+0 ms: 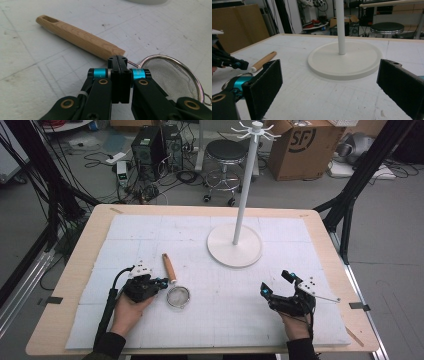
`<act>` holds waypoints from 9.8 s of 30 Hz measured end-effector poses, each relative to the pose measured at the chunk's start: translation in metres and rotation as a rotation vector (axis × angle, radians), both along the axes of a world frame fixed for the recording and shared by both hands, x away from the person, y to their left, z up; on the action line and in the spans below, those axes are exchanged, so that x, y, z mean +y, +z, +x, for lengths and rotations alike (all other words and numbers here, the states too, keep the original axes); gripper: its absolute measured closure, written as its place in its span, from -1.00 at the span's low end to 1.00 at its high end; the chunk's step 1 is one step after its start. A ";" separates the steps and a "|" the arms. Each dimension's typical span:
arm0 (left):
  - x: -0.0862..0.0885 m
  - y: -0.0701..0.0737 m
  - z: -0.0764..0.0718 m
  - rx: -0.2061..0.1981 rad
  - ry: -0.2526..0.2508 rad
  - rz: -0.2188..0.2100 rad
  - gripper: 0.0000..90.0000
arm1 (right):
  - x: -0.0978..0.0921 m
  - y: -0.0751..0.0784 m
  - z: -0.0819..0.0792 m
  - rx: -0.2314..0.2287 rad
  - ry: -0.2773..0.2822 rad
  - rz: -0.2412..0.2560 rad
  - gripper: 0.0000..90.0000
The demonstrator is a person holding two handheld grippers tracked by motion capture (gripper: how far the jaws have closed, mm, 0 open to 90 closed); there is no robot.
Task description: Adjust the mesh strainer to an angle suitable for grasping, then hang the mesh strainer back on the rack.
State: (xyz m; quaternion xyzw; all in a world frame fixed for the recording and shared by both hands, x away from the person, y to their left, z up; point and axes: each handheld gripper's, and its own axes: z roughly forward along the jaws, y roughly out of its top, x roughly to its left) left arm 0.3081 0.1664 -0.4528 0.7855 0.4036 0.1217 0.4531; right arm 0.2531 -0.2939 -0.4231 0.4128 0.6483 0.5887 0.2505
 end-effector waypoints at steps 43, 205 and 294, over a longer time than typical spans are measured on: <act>-0.050 -0.003 -0.004 0.182 -0.095 -0.051 1.00 | -0.005 0.003 -0.003 -0.005 -0.015 0.027 -0.88; 0.027 0.015 -0.053 -0.095 0.072 -0.186 -0.96 | 0.085 -0.009 0.047 0.368 0.248 -0.132 -0.67; 0.029 0.015 -0.061 -0.096 0.087 -0.195 -0.96 | 0.158 0.002 0.077 0.679 0.284 -0.780 0.54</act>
